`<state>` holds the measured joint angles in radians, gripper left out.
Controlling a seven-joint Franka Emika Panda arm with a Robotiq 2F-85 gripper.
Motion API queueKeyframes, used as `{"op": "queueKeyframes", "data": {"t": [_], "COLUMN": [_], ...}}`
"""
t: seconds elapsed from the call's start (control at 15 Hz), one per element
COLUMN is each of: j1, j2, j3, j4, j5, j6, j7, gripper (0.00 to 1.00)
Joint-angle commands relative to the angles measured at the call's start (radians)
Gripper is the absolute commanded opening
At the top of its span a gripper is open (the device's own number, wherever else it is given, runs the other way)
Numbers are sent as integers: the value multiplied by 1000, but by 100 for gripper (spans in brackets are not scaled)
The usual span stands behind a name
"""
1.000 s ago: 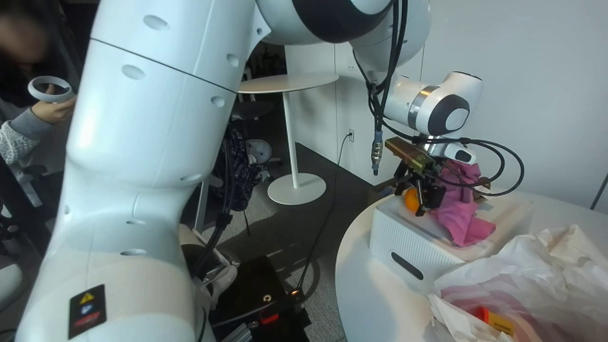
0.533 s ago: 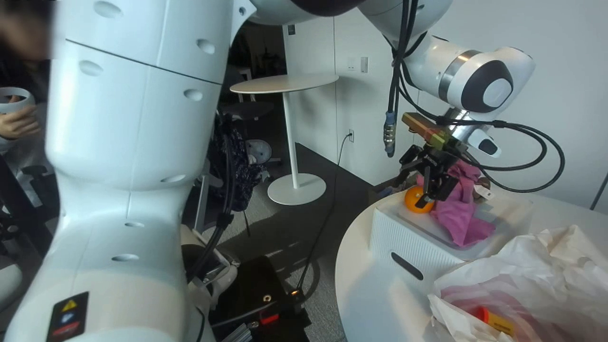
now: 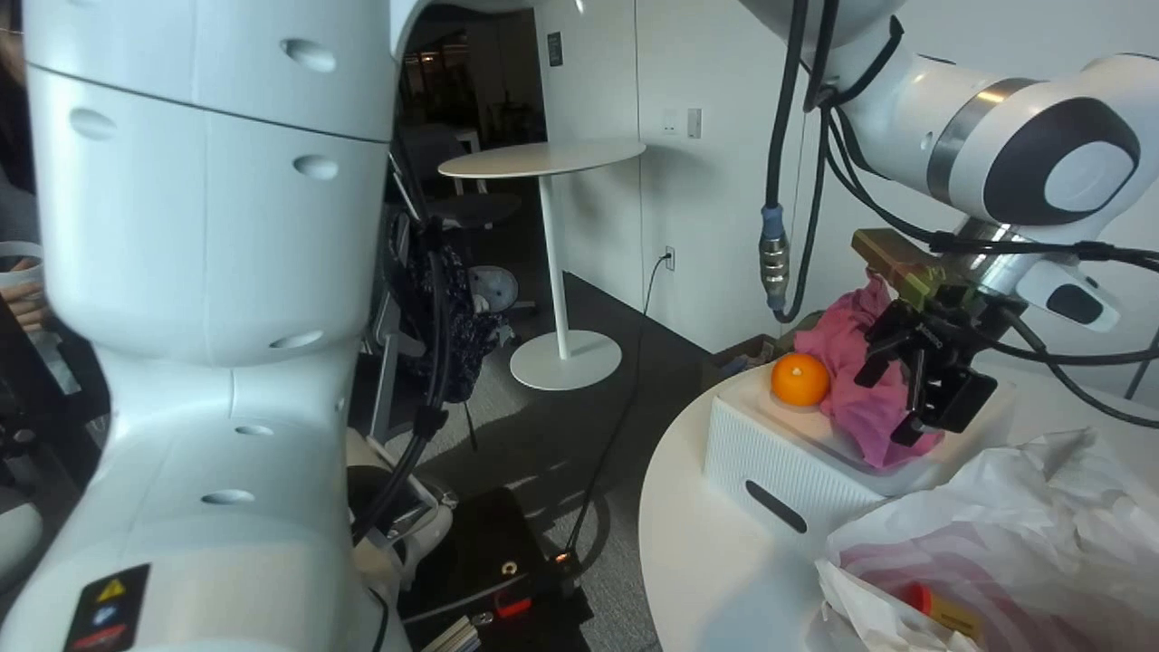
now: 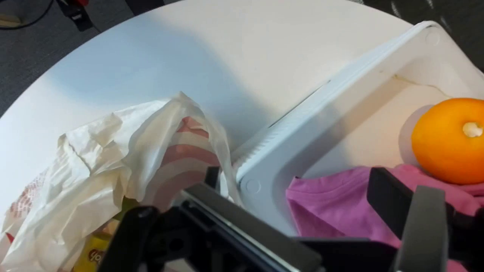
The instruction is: Put the items in the plastic bag on the white basket
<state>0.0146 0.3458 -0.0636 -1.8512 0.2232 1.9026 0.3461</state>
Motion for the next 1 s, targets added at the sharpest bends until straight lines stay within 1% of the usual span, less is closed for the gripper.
{"op": "queueKeyframes", "data": {"t": [0.0, 0.13, 0.33, 0.47, 0.67, 0.93], "j1": [-11, -18, -39, -44, -39, -28], "j2": [-35, -29, -3, 26, 107, 217], "j3": [-35, -59, -84, -103, -122, -138], "j4": [-105, -150, -204, -218, -196, -146], "j5": [-48, -81, -93, -122, -160, -185], "j6": [140, 223, 340, 407, 493, 565], "j7": [70, 94, 111, 124, 142, 163], "gripper": [100, 100, 100, 100, 100, 100]}}
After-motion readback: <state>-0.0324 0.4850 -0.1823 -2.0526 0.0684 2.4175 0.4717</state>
